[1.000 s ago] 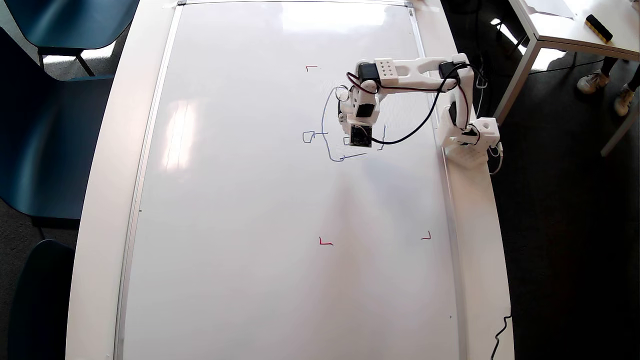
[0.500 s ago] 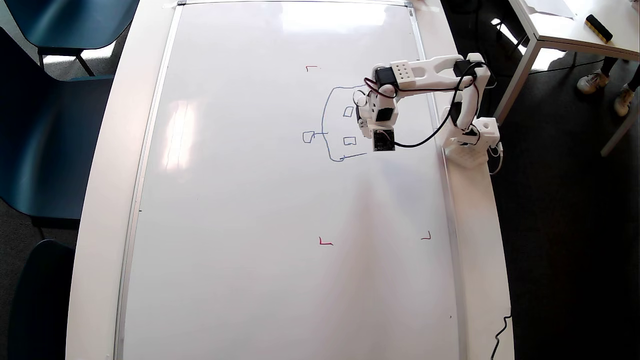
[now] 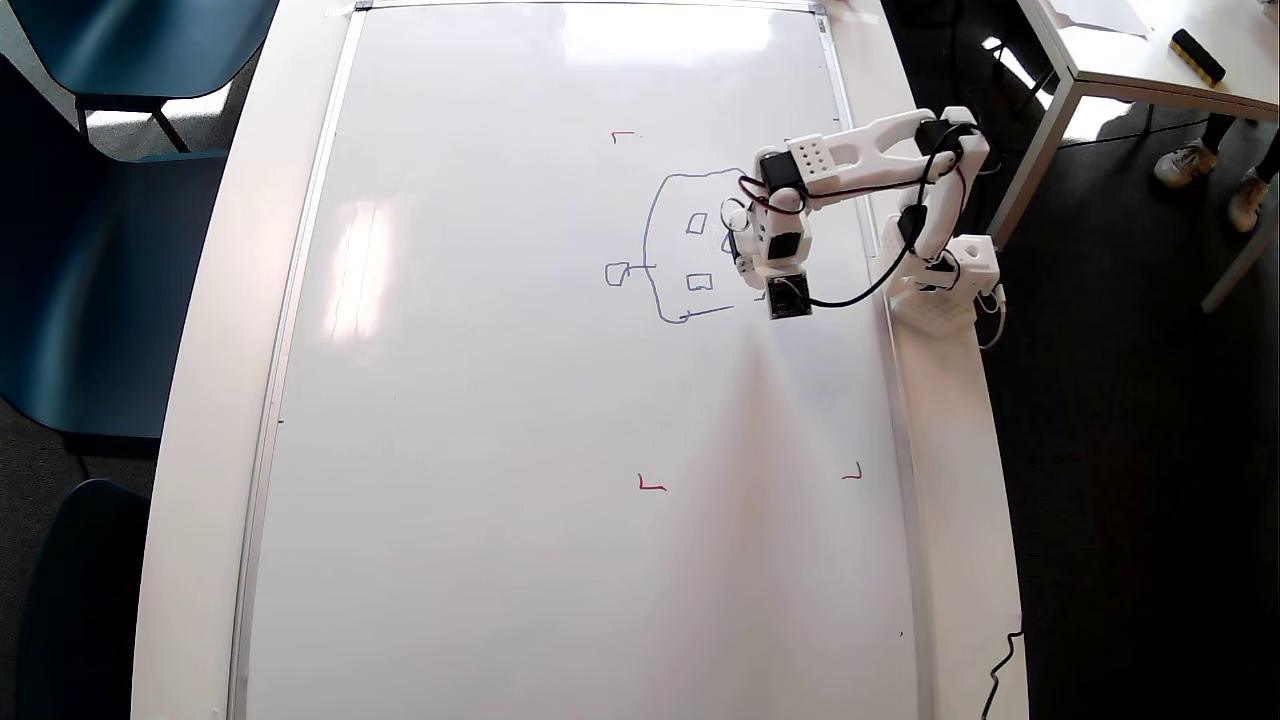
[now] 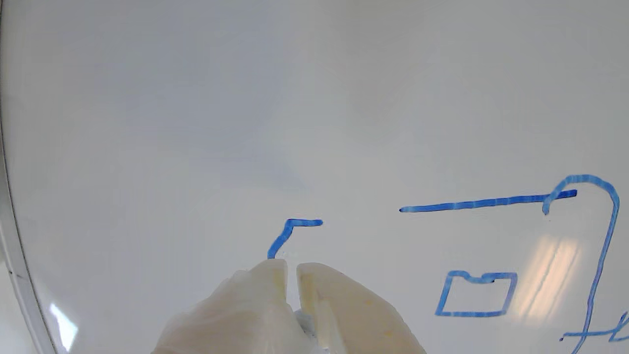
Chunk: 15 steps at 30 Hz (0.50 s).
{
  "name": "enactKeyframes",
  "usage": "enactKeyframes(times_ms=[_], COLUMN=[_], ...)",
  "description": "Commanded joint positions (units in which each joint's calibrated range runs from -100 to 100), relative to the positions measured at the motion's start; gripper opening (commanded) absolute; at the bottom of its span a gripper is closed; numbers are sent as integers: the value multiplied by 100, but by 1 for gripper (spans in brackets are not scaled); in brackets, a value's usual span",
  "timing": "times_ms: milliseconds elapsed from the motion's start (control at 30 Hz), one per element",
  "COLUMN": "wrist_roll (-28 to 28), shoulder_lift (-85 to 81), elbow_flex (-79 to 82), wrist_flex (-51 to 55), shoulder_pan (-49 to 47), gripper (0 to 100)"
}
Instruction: Draw on a whiteboard a robot head using a pen attached to the gripper
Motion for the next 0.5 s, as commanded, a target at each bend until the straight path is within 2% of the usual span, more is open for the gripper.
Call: enactKeyframes(times_ms=[0,467], wrist_roll=[20,-7], shoulder_lift=[-206,398], elbow_flex=[4,-205], wrist_flex=[-123,-392], shoulder_pan=[-27,-41], gripper=[1,1])
